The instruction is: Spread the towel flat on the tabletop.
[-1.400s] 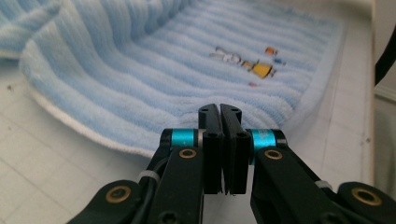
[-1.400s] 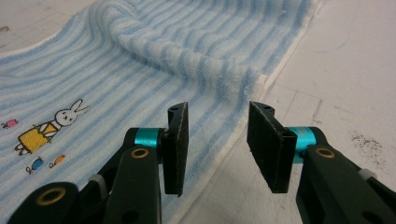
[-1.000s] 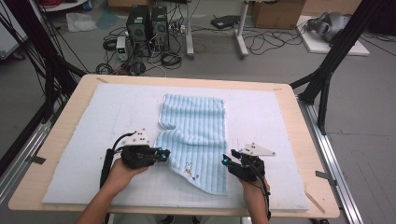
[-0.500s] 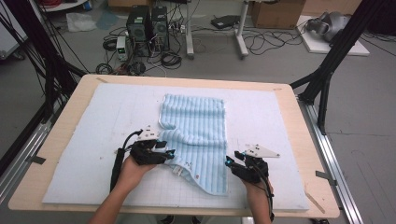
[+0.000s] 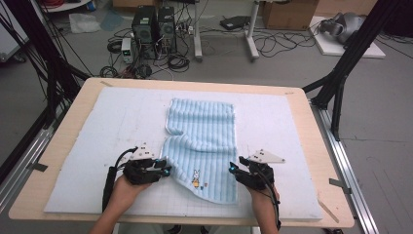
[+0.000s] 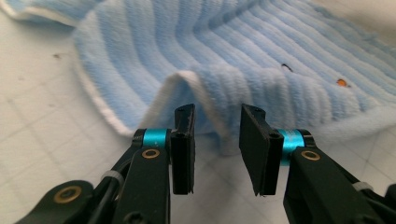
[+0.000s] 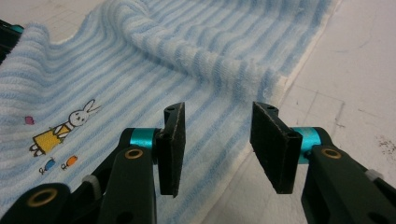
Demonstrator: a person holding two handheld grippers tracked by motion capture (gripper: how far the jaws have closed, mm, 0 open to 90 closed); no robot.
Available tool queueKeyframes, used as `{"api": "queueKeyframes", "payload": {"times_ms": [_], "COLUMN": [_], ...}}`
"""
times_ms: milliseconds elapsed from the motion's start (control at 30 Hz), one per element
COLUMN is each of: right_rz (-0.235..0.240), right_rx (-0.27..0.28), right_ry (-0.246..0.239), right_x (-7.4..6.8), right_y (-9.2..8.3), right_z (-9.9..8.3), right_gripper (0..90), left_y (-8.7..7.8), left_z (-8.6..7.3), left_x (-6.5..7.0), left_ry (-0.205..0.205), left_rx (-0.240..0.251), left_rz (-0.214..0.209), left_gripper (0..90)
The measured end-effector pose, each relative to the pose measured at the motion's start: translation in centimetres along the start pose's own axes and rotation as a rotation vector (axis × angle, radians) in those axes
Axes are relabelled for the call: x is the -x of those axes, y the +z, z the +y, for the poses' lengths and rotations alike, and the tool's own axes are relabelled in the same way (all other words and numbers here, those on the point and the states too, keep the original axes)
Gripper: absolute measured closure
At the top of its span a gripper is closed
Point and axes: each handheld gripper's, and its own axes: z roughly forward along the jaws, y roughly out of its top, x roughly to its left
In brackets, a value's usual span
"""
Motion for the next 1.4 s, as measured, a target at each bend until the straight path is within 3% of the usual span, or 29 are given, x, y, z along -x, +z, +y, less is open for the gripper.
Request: {"api": "queueKeyframes", "payload": {"times_ms": [100, 233, 333, 400, 567, 767, 1033, 1067, 1133, 1233, 1400], "right_rz": [-0.003, -0.004, -0.009, -0.009, -0.010, -0.009, -0.013, -0.013, -0.015, -0.019, -0.041], "right_rx": [-0.003, -0.003, -0.002, -0.003, -0.006, -0.008, -0.017, -0.018, -0.020, -0.025, -0.050], "right_ry": [0.007, 0.009, 0.007, 0.015, 0.010, 0.004, 0.007, 0.006, -0.003, -0.008, -0.027], "right_x": [0.1, 0.2, 0.3, 0.4, 0.3, -0.1, -0.4, -0.4, -0.4, -0.5, -0.8], "right_y": [0.0, -0.1, -0.1, -0.2, -0.3, -0.3, -0.1, -0.1, -0.1, -0.1, -0.6], "right_z": [0.0, -0.1, -0.2, -0.2, -0.3, -0.1, -0.3, -0.4, -0.4, -0.5, -1.2], "right_gripper": [55.2, 55.2, 55.2, 55.2, 55.2, 55.2, 55.2, 55.2, 55.2, 55.1, 55.6], "left_y": [0.5, 1.4, 1.4, 1.1, -0.5, -3.3, -6.8, -7.0, -7.4, -7.7, -7.7], "left_z": [0.1, 0.0, -0.1, -0.2, -0.9, -1.7, -3.2, -3.4, -3.7, -3.8, -3.7], "left_x": [0.5, 0.8, 1.3, 1.2, 0.9, 1.2, 1.7, 1.8, 1.7, 1.2, -0.2], "left_ry": [0.011, 0.031, 0.064, 0.076, 0.038, 0.025, 0.023, 0.024, 0.017, -0.028, -0.109], "left_rx": [-0.016, -0.045, -0.041, -0.042, 0.008, 0.060, 0.110, 0.111, 0.116, 0.144, 0.226], "left_rz": [0.002, 0.053, 0.110, 0.110, 0.038, -0.032, -0.194, -0.200, -0.182, -0.091, 0.028], "left_gripper": [59.0, 55.1, 66.0, 82.6, 87.7, 88.3, 88.2, 87.9, 82.2, 58.3, 48.2]}}
